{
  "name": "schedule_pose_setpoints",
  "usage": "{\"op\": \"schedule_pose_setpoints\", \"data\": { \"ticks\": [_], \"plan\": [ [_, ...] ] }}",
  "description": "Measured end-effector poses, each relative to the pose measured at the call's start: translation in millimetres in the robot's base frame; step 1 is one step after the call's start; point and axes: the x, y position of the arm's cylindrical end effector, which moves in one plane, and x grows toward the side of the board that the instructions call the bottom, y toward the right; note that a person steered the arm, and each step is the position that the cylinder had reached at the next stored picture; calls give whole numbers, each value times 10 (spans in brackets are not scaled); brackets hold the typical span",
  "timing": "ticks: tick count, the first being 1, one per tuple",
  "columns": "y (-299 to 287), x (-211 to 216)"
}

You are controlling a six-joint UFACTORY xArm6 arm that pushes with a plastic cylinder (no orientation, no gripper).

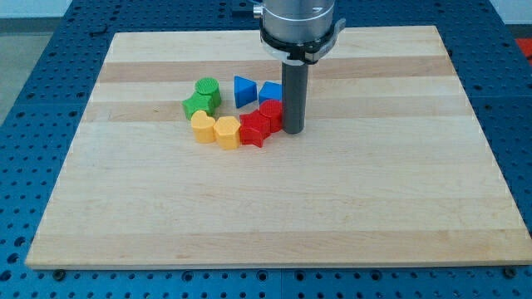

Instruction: Point at the green circle

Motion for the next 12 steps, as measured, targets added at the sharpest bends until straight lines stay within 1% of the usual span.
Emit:
{"op": "schedule_pose_setpoints", "data": {
  "ticks": [2, 4, 5, 7, 8, 9, 10, 11, 12],
  "plan": [
    [697, 1],
    [1620, 1],
    [1633, 1],
    [1633, -532],
    [1607, -956],
    [1423, -1309],
    [1013, -1553],
    [174, -1575],
    [-858, -1571]
  ]
}}
